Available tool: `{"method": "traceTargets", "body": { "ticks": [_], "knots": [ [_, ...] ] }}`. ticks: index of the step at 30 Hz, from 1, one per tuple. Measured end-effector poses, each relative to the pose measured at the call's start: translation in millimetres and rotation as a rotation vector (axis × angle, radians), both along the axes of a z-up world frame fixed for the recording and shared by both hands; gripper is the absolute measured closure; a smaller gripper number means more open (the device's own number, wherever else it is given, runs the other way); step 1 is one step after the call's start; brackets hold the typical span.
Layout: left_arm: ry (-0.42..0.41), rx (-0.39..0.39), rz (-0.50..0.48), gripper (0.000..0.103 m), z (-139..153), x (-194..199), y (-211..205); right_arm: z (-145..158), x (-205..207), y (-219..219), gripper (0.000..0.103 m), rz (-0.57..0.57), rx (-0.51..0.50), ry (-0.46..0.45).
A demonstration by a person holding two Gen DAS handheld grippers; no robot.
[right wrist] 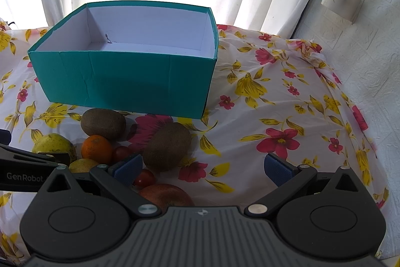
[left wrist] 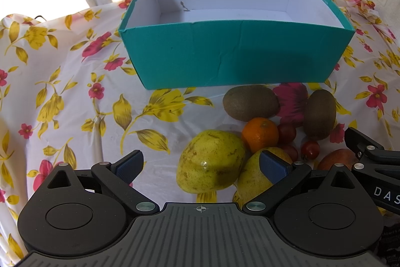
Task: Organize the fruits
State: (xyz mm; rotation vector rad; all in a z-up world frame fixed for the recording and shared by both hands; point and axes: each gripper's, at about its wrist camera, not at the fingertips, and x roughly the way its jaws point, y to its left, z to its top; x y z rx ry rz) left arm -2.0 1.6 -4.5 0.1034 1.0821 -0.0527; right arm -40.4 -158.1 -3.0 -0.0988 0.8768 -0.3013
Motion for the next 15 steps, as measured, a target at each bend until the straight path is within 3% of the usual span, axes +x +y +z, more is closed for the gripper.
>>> {"method": "traceTargets", "body": {
  "ticks": [15],
  "knots": [
    [-0.007,-0.022,0.005,0.002,3.2,0.6,2.9,0.1,-1.5,-1.2,0.0,-0.001,0.005,-0.007]
  ]
}}
